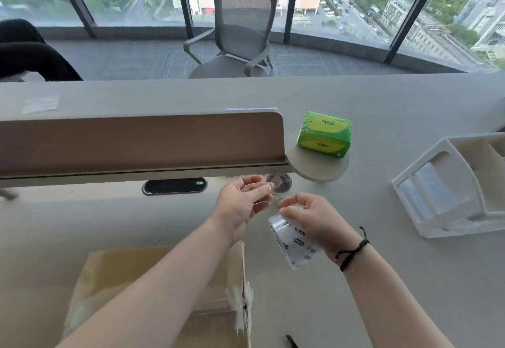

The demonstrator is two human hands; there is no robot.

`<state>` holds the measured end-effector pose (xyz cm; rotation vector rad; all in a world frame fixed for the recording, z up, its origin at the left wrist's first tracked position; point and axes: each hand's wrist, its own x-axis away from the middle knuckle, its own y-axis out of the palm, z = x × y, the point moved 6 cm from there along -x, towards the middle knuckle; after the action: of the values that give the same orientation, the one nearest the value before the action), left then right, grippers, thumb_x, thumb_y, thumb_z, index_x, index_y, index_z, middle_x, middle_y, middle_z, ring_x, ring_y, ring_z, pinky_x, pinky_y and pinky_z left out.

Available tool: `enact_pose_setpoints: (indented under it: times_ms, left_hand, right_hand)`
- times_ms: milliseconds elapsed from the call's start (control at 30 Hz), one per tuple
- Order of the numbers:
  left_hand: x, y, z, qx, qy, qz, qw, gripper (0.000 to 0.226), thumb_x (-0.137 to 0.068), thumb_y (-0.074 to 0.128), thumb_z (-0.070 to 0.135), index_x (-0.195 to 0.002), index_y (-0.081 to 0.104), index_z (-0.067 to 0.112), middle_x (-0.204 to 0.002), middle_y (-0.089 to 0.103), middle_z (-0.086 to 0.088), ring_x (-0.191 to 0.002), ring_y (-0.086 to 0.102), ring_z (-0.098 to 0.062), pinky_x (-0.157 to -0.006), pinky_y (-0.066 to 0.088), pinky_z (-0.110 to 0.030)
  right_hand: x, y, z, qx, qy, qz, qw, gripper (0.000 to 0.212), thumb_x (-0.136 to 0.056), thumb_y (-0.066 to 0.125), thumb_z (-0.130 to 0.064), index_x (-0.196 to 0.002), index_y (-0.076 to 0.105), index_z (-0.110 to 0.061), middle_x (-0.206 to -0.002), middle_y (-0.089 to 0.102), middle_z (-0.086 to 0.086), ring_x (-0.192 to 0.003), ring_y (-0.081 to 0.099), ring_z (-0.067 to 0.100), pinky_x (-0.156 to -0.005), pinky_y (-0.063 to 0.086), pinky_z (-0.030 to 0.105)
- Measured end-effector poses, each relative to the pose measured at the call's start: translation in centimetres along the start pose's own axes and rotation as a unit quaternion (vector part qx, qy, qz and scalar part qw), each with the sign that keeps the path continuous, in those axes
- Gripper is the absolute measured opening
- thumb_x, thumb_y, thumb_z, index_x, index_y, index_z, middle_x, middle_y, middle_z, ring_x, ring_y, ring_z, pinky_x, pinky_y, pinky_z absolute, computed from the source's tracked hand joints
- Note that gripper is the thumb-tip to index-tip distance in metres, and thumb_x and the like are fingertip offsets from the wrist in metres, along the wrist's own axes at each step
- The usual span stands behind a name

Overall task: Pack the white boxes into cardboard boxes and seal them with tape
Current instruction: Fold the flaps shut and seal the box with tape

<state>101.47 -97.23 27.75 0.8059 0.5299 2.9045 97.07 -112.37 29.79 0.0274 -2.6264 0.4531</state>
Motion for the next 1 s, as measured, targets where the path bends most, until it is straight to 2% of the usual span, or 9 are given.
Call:
enact_pose_setpoints:
  times_ms: [133, 367, 500, 600, 700, 767, 900, 933, 1000]
  left_hand:
    - [3.2, -4.1, 2.0, -0.009, 0.027, 0.01, 1.0, 0.027, -0.086, 0.073, -0.004, -0.109, 0.062, 0.006, -0.098, 0.074, -0.014, -0.07, 0.069, -0.018, -0.071, 0.059, -0.027]
    - [8.6, -11.9, 3.8, -0.029, 0.071, 0.054, 0.996, 0.028, -0.081, 0.08, -0.002, -0.103, 0.066, 0.01, -0.086, 0.075, -0.004, -0.074, 0.069, -0.015, -0.067, 0.057, -0.026]
    - [11.9, -17.6, 3.5, -0.015, 0.066, 0.092, 0.993, 0.031, -0.08, 0.08, -0.001, -0.106, 0.066, 0.01, -0.083, 0.074, -0.002, -0.073, 0.069, -0.016, -0.065, 0.056, -0.027]
    - [14.2, -22.0, 2.9, 0.002, 0.057, 0.127, 0.99, 0.031, -0.079, 0.08, -0.002, -0.105, 0.066, 0.01, -0.083, 0.073, -0.004, -0.072, 0.069, -0.018, -0.062, 0.056, -0.027]
    - [16.2, -26.1, 2.2, 0.016, 0.051, 0.161, 0.985, 0.028, -0.081, 0.077, -0.004, -0.103, 0.066, 0.009, -0.081, 0.072, -0.005, -0.066, 0.067, -0.017, -0.059, 0.057, -0.025]
    - [17.5, -28.4, 1.7, 0.029, 0.051, 0.186, 0.981, 0.027, -0.081, 0.076, -0.007, -0.102, 0.066, 0.007, -0.077, 0.071, -0.006, -0.061, 0.066, -0.016, -0.056, 0.055, -0.023]
    - [19.2, -32.0, 0.1, 0.064, 0.048, 0.244, 0.966, 0.026, -0.08, 0.074, -0.012, -0.098, 0.066, 0.004, -0.067, 0.071, -0.004, -0.052, 0.065, -0.013, -0.051, 0.053, -0.02]
    - [19.5, -32.7, -0.4, 0.074, 0.045, 0.255, 0.963, 0.026, -0.08, 0.074, -0.012, -0.097, 0.066, 0.005, -0.066, 0.07, -0.005, -0.051, 0.064, -0.013, -0.051, 0.054, -0.021]
    - [19.9, -33.8, -1.3, 0.096, 0.041, 0.27, 0.957, 0.026, -0.08, 0.074, -0.012, -0.097, 0.065, 0.005, -0.067, 0.07, -0.006, -0.051, 0.064, -0.014, -0.055, 0.055, -0.023]
  right_hand:
    - [1.8, 3.6, -2.1, 0.027, -0.019, -0.041, 0.999, 0.008, -0.087, 0.069, -0.016, -0.086, 0.073, -0.023, -0.077, 0.069, -0.005, -0.065, 0.061, 0.01, -0.069, 0.051, 0.028]
    - [4.7, 10.8, -4.8, 0.078, -0.037, -0.112, 0.99, 0.008, -0.088, 0.07, -0.018, -0.094, 0.074, -0.02, -0.079, 0.069, -0.004, -0.07, 0.062, 0.009, -0.075, 0.054, 0.029]
    - [6.0, 16.1, -5.8, 0.138, -0.055, -0.164, 0.975, 0.011, -0.09, 0.07, -0.019, -0.099, 0.074, -0.018, -0.085, 0.072, -0.001, -0.069, 0.061, 0.004, -0.071, 0.052, 0.02]
    - [6.9, 20.4, -6.4, 0.19, -0.077, -0.197, 0.959, 0.015, -0.09, 0.069, -0.022, -0.103, 0.075, -0.021, -0.082, 0.07, -0.009, -0.074, 0.064, 0.003, -0.073, 0.052, 0.018]
    - [7.4, 24.6, -6.4, 0.232, -0.08, -0.233, 0.941, 0.023, -0.089, 0.069, -0.027, -0.112, 0.073, -0.023, -0.095, 0.072, -0.007, -0.089, 0.069, 0.009, -0.082, 0.055, 0.024]
    - [7.6, 27.2, -6.2, 0.257, -0.081, -0.25, 0.93, 0.032, -0.089, 0.069, -0.03, -0.12, 0.069, -0.024, -0.104, 0.072, -0.005, -0.094, 0.069, 0.011, -0.081, 0.054, 0.021]
    - [7.5, 30.9, -5.8, 0.318, -0.104, -0.235, 0.912, 0.055, -0.085, 0.071, -0.035, -0.137, 0.058, -0.021, -0.13, 0.063, -0.007, -0.109, 0.063, 0.009, -0.088, 0.048, 0.019]
    - [7.5, 31.5, -5.8, 0.329, -0.108, -0.223, 0.911, 0.058, -0.082, 0.073, -0.038, -0.136, 0.057, -0.023, -0.128, 0.065, -0.007, -0.108, 0.064, 0.01, -0.089, 0.051, 0.022]
    - [7.2, 32.2, -5.8, 0.338, -0.108, -0.199, 0.913, 0.053, -0.076, 0.075, -0.043, -0.124, 0.06, -0.027, -0.105, 0.073, -0.009, -0.088, 0.069, 0.007, -0.081, 0.058, 0.03]
